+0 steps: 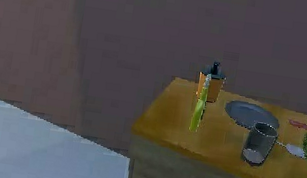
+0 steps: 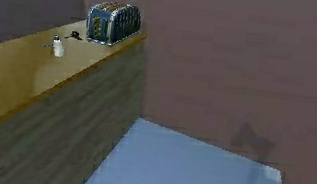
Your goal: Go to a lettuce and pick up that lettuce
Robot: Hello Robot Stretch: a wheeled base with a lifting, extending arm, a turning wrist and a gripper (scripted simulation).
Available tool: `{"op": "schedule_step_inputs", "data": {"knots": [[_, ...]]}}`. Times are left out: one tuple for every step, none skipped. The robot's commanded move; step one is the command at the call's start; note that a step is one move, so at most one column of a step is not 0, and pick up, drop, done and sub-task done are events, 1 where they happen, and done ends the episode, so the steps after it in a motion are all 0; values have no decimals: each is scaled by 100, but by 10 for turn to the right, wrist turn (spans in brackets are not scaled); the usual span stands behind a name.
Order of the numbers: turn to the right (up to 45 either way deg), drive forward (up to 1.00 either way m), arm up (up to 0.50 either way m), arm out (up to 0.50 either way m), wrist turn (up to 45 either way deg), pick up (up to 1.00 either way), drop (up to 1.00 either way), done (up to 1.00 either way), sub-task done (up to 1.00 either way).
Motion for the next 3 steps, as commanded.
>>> {"op": "schedule_step_inputs", "data": {"knots": [[240, 0, 0, 0, 0, 0, 0, 0, 0], [0, 35, 0, 0, 0, 0, 0, 0, 0], [-450, 0, 0, 0, 0, 0, 0, 0, 0]]}}
